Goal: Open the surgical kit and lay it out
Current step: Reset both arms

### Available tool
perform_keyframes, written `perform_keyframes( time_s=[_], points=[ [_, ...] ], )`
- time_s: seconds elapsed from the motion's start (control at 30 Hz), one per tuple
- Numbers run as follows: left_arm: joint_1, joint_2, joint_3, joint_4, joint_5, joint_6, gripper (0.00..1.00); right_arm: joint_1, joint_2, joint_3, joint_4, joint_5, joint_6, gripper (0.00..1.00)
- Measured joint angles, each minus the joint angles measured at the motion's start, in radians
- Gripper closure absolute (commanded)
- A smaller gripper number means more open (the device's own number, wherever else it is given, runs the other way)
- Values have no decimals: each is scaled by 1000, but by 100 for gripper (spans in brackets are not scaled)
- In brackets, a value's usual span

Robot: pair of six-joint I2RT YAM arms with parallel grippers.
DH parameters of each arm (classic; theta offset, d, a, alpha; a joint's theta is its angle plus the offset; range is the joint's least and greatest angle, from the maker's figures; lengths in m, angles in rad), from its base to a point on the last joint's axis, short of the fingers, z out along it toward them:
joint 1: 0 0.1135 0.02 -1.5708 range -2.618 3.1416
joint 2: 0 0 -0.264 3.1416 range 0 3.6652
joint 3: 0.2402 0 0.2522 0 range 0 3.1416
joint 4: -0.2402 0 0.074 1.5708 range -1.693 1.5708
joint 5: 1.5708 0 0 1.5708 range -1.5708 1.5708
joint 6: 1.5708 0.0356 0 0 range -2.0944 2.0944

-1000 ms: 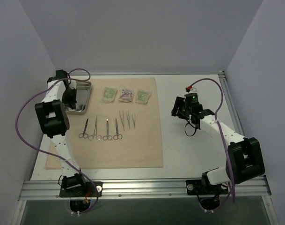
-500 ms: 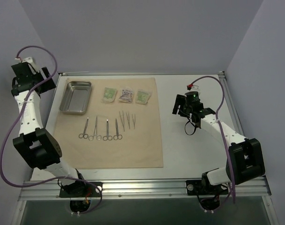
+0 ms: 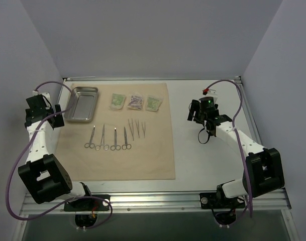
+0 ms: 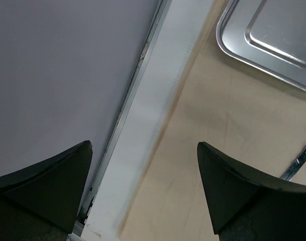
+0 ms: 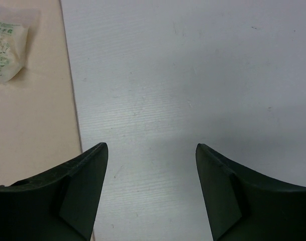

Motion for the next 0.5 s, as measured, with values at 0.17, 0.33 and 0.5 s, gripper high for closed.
perform_keyframes(
  time_s=[0.17, 0.33, 0.5],
  points=[
    [0, -28, -65, -2, 2, 48, 6, 0, 0, 0, 0, 7, -7, 34],
    [0, -31, -97, -8, 9, 63, 6, 0, 0, 0, 10, 6, -16, 35],
    [0, -32, -109, -10, 11, 63, 6, 0, 3, 0, 26, 5, -30, 36]
  ],
)
